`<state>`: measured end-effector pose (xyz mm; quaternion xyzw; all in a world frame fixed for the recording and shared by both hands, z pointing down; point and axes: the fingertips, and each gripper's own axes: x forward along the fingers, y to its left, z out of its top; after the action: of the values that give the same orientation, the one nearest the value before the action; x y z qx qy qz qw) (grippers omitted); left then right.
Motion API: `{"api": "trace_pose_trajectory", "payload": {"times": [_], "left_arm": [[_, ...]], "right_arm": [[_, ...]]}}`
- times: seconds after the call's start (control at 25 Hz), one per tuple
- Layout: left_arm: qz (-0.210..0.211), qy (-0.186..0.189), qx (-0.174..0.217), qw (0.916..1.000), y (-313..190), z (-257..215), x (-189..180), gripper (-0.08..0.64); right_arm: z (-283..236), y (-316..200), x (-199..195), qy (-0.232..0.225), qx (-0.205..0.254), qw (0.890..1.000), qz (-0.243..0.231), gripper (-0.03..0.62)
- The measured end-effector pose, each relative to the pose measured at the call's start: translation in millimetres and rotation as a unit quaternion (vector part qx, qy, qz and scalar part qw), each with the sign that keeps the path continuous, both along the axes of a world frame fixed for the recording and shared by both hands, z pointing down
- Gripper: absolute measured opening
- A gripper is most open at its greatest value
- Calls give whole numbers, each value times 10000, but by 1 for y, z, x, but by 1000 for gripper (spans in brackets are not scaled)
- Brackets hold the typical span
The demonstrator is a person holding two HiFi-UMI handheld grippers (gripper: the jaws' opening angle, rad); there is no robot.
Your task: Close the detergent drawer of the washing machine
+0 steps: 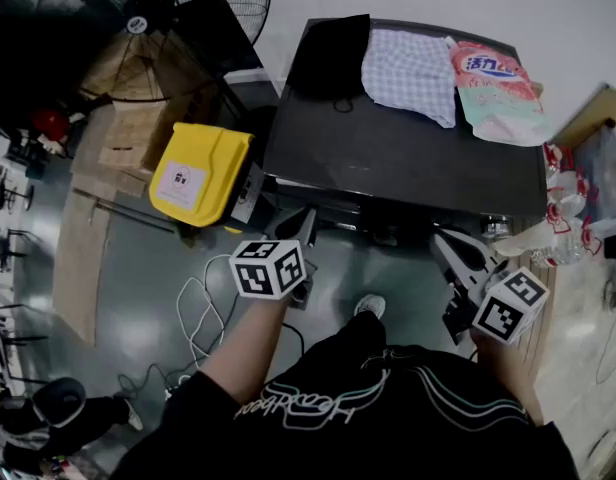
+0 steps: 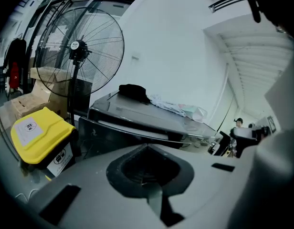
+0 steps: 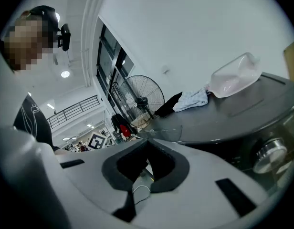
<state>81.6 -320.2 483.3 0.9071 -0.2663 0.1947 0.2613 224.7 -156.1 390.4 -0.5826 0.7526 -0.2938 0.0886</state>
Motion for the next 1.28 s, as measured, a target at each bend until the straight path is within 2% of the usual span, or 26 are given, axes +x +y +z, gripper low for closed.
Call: {"api": "trace_pose_trajectory", "payload": {"times": [0.08,0.16,0.24,0.32,0.44,0.88,1.0,1.28], "left_arm": [[-113,-172,-127,9997,-11,0,9,23],[-94,-240,-44,9997,-14,0,12,23],[25,-63,91,9999,-14,0,13,23],[71,136,-5,9999,-16,0,13,23],[95,172,-71,9998,-18,0,16,23],[190,-131,-38,9997,-29,1,24,23],[345,-254,154,9990,-26,2,24,23],[281,113,71,9995,-27,-1,24,23]], "right_arm": [[-3,0,1,6,5,10000,56,28],[-6,-1,5,12,16,9999,140,28],[-6,-1,11,16,8,9997,227,28],[-4,-2,16,5,-20,9995,300,28],[-2,-2,22,-47,-42,9992,398,28],[-11,-15,21,-13,10,9992,400,28],[-11,-9,22,8,-60,9990,443,28],[-18,-9,25,186,-66,9992,355,28]]}}
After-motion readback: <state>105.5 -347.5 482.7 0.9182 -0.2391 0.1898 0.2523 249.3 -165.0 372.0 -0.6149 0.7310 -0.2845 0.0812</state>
